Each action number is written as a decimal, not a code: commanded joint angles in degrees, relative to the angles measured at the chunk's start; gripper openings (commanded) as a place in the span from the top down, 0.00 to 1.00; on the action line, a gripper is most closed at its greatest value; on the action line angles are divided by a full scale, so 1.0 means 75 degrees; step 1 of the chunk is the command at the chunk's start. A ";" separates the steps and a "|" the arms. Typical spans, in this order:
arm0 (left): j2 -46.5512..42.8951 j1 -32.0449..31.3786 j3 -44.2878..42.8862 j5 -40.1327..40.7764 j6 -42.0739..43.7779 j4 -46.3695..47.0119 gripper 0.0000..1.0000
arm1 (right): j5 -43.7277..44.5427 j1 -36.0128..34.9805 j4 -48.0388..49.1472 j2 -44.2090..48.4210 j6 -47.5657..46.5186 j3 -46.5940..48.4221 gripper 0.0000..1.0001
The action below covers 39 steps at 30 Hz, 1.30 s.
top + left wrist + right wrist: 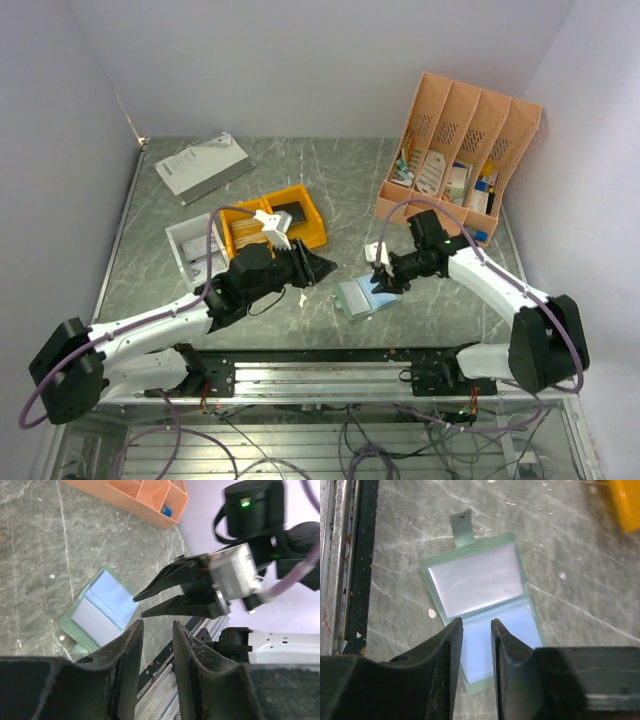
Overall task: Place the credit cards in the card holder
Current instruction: Open the card holder at the center of the board.
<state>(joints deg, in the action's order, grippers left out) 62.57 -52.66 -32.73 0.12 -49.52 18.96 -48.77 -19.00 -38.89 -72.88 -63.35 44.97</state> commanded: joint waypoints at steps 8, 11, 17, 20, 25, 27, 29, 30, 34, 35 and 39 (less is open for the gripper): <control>0.0072 0.0095 0.0719 -0.0225 -0.0765 -0.0321 0.66 | 0.1824 -0.1985 0.1351 -0.1678 -0.0221 -0.0189 0.81; -0.0282 0.0095 0.0808 0.0222 -0.0713 -0.0882 0.66 | 0.2164 -0.2279 0.1585 -0.2042 0.0055 -0.0098 0.82; -0.1522 0.0089 0.0357 0.1755 -0.0117 -0.3242 0.66 | 0.2375 -0.2495 0.1728 -0.2614 0.0535 0.0184 0.82; -0.1992 0.0092 -0.0009 0.2319 0.0196 -0.4435 0.66 | 0.2209 -0.2493 0.1508 -0.2552 0.0619 0.0334 0.82; -0.2093 0.0087 -0.0680 0.2873 0.0754 -0.5571 0.64 | 0.1598 -0.2280 0.0985 -0.2064 0.0483 0.0449 0.82; -0.1909 0.0095 -0.1074 0.3081 0.1023 -0.5869 0.62 | 0.1222 -0.1993 0.0791 -0.1884 0.0424 0.0520 0.81; -0.1648 0.0112 -0.1397 0.3354 0.1305 -0.6104 0.57 | 0.0914 -0.1771 0.0644 -0.1722 0.0448 0.0596 0.81; -0.1491 0.0119 -0.1559 0.3439 0.1439 -0.6193 0.54 | 0.0745 -0.1672 0.0487 -0.1637 0.0318 0.0645 0.81; -0.0783 0.0562 -0.2214 0.3204 0.2107 -0.6271 0.48 | 0.0068 -0.1287 0.0053 -0.1363 0.0298 0.0952 0.79; -0.0471 0.0705 -0.2398 0.2997 0.2274 -0.6200 0.47 | -0.0120 -0.1276 -0.0098 -0.1349 0.0277 0.1070 0.78; 0.0724 0.1262 -0.3567 0.1966 0.3251 -0.6321 0.45 | -0.0360 -0.0876 -0.0511 -0.1313 0.0436 0.1594 0.76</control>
<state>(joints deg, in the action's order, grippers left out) 61.43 -46.37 -51.37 21.32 -34.26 -26.26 -46.50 -27.59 -38.22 -83.88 -60.31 53.45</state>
